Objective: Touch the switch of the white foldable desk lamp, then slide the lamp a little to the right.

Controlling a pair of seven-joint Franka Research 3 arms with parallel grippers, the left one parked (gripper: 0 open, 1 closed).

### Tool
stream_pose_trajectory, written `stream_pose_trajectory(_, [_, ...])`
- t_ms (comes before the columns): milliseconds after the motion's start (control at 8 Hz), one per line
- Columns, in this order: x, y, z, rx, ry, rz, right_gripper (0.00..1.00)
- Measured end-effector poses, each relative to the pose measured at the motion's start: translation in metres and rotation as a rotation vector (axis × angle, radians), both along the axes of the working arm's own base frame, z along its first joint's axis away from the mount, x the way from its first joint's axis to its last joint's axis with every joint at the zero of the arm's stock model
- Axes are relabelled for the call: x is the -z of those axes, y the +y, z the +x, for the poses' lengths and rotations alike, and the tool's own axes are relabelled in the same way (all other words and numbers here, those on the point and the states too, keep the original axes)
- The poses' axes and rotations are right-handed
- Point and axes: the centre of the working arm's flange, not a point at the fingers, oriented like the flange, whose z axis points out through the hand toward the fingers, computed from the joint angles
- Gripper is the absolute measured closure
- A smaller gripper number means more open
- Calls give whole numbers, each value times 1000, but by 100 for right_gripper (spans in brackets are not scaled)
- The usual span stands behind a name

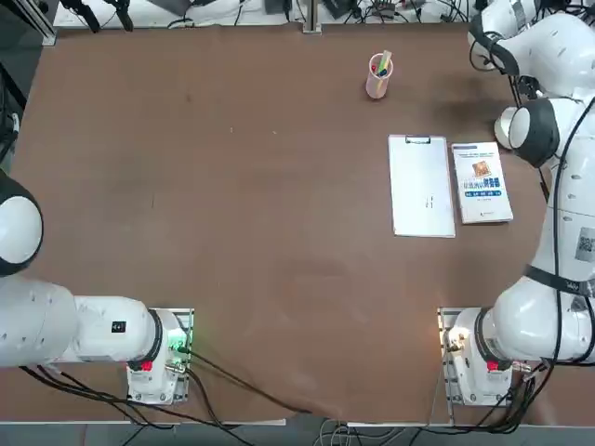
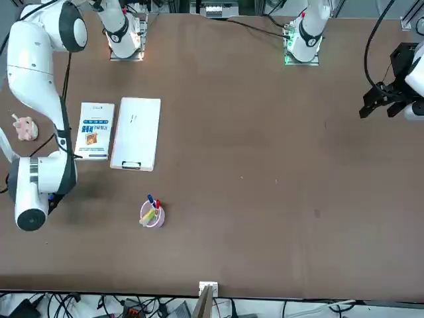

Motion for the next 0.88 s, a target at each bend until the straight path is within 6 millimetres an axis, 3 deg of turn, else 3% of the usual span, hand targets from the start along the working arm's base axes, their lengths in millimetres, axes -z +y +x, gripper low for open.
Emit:
stream_pose_trajectory(750, [5, -1, 0, 24, -21, -20, 83])
stream_pose_trajectory(875, [6, -1, 0, 28, -24, -23, 70])
